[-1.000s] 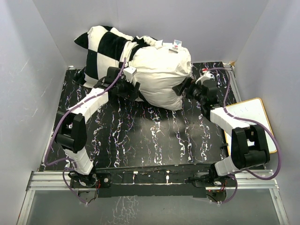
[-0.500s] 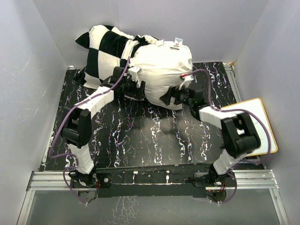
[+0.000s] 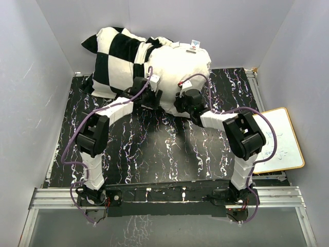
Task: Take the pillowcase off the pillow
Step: Remove the pillow from the pillowcase.
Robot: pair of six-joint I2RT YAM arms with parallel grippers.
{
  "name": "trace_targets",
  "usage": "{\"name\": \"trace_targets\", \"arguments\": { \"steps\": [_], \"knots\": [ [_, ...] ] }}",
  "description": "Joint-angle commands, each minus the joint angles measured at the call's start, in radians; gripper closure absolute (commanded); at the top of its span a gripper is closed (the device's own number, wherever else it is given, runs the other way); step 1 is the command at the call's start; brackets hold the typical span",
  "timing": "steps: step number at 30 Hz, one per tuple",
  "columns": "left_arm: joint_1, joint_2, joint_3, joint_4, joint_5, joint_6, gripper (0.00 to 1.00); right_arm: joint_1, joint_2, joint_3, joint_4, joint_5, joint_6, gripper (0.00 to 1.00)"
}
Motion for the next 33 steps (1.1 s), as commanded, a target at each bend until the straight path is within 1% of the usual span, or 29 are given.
{"name": "trace_targets", "arguments": {
  "steps": [1, 3, 4, 5, 6, 8, 10, 15, 20, 28, 33],
  "knots": [
    [-0.038, -0.006, -0.042, 0.089, -0.131, 0.099, 0.39, 0.027, -0.048, 0.039, 0.050, 0.022, -0.012, 0.92],
    [-0.036, -0.029, -0.065, 0.107, -0.184, 0.150, 0.53, 0.026, -0.102, 0.026, 0.062, -0.005, -0.014, 0.92],
    [-0.032, -0.043, -0.076, 0.114, -0.201, 0.172, 0.62, 0.026, -0.127, 0.026, 0.060, -0.005, -0.012, 0.92],
    [-0.025, -0.058, -0.090, 0.122, -0.214, 0.189, 0.70, 0.026, -0.152, 0.025, 0.054, 0.000, -0.006, 0.92],
    [-0.017, -0.072, -0.102, 0.128, -0.221, 0.203, 0.73, 0.022, -0.182, 0.024, 0.049, 0.013, 0.001, 0.92],
    [0.004, -0.097, -0.122, 0.129, -0.228, 0.219, 0.74, 0.013, -0.226, 0.011, 0.047, 0.026, 0.023, 0.92],
    [0.029, -0.123, -0.137, 0.123, -0.230, 0.237, 0.79, -0.002, -0.269, -0.009, 0.052, 0.052, 0.049, 0.92],
    [0.094, -0.187, -0.189, 0.124, -0.250, 0.314, 1.00, -0.050, -0.371, -0.060, 0.076, 0.100, 0.100, 0.92],
    [0.156, -0.289, -0.270, 0.129, -0.250, 0.422, 1.00, -0.135, -0.446, -0.055, 0.060, 0.094, 0.158, 0.92],
    [0.264, -0.466, -0.436, 0.121, -0.212, 0.682, 1.00, -0.277, -0.514, 0.013, -0.048, 0.102, 0.205, 0.92],
    [0.370, -0.518, -0.437, 0.088, -0.181, 0.775, 1.00, -0.350, -0.513, 0.041, -0.121, 0.123, 0.234, 0.91]
  ]
}}
